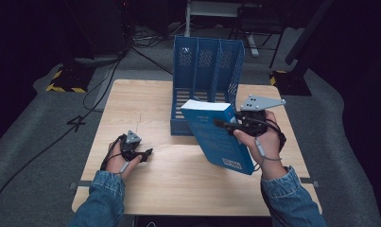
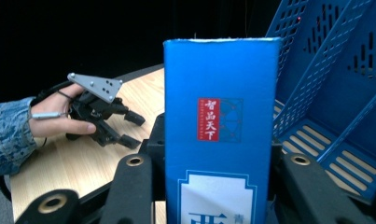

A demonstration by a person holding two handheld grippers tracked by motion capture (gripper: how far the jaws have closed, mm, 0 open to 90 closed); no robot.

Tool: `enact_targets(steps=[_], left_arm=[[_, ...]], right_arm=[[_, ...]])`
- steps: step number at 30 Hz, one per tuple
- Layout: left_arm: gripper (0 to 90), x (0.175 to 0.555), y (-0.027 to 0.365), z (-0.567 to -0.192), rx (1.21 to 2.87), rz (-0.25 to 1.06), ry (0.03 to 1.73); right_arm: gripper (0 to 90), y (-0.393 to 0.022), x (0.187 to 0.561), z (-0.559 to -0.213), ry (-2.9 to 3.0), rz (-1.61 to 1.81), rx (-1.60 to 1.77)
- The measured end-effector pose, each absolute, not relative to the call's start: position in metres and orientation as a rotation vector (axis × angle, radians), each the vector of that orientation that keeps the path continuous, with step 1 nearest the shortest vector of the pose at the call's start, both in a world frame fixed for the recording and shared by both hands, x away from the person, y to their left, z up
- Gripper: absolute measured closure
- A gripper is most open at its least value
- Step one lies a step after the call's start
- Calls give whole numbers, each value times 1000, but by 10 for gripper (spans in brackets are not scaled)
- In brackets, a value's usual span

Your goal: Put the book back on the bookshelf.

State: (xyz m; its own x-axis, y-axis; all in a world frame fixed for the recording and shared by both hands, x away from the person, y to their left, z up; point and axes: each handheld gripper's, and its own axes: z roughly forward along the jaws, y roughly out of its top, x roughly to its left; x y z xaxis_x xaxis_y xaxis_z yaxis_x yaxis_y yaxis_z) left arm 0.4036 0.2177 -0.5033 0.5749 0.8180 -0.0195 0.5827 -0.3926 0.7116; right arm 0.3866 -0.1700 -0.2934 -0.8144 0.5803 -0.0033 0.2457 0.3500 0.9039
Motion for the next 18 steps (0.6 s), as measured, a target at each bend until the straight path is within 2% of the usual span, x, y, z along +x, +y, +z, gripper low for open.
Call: enact_targets(steps=[18], left_arm=[[332, 403, 222, -503, 2124, 445, 1115]], right_arm=[[616, -188, 407, -253, 2164, 1522, 787]])
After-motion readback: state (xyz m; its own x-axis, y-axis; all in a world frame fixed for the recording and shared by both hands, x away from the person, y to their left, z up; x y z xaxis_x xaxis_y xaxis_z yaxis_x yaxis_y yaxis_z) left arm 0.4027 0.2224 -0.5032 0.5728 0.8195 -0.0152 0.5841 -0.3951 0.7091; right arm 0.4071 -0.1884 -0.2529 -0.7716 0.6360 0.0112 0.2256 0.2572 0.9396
